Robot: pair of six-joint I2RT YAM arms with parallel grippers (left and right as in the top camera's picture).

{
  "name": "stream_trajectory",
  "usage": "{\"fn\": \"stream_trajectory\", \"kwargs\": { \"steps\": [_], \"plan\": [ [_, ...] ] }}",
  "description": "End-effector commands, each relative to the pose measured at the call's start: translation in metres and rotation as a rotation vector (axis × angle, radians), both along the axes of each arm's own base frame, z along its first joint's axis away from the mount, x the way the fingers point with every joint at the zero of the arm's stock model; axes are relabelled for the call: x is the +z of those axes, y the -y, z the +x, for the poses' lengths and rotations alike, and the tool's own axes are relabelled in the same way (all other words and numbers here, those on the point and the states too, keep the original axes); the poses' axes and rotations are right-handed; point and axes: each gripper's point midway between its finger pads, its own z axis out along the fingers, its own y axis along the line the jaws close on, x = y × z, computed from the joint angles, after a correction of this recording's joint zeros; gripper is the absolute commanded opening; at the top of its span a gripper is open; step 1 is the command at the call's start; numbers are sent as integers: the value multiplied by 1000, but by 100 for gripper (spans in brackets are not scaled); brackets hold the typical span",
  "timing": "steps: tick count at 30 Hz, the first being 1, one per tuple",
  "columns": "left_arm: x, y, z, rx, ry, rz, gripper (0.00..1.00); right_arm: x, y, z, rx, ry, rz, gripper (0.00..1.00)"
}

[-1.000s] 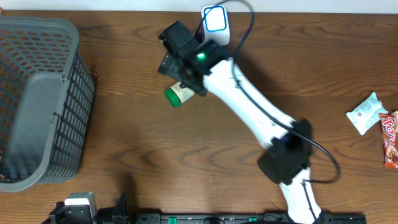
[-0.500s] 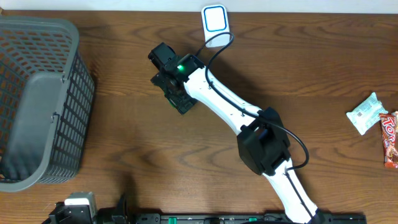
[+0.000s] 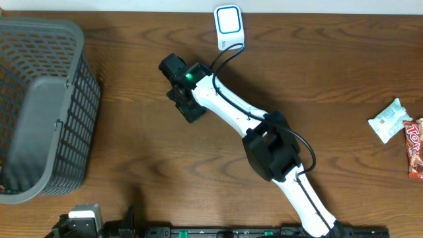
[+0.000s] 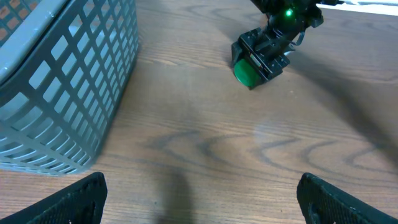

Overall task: Scan the item barcode
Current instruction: 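Lower the bottle upright onto the table centre with the right gripper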

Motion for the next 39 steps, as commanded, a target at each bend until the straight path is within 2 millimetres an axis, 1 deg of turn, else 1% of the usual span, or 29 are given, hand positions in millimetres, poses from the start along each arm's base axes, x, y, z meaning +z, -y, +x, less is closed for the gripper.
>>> {"fn": "stream_trajectory", "kwargs": {
  "steps": [1, 4, 6, 8, 12, 20, 22, 27, 28, 30, 34, 39],
  "plan": [
    [2, 1, -1, -12, 10, 9, 98, -2, 8, 2, 19, 2, -28, 57],
    [2, 1, -1, -12, 10, 9, 98, 0, 10, -1, 60, -18, -22, 56],
    [2, 1, -1, -12, 10, 9, 98, 3, 10, -3, 91, -37, 6, 52],
    [2, 1, -1, -12, 10, 9, 98, 8, 7, -4, 137, -52, 48, 49],
    [2, 1, -1, -12, 10, 9, 98, 22, 6, -6, 271, -59, 123, 49],
    [2, 1, -1, -12, 10, 9, 98, 58, 21, -47, 468, -279, 381, 53],
    [2, 1, -1, -12, 10, 9, 98, 67, 23, -55, 504, -321, 455, 56],
    [2, 1, -1, -12, 10, 9, 98, 84, 30, -68, 560, -382, 577, 59],
    [2, 1, -1, -12, 10, 9, 98, 86, 31, -70, 565, -391, 584, 59],
    [2, 1, -1, -12, 10, 9, 98, 86, 36, -73, 586, -396, 584, 63],
    [2, 1, -1, -12, 10, 9, 98, 86, 47, -86, 594, -459, 550, 64],
    [2, 1, -1, -12, 10, 9, 98, 87, 49, -107, 657, -510, 546, 64]
  ]
}}
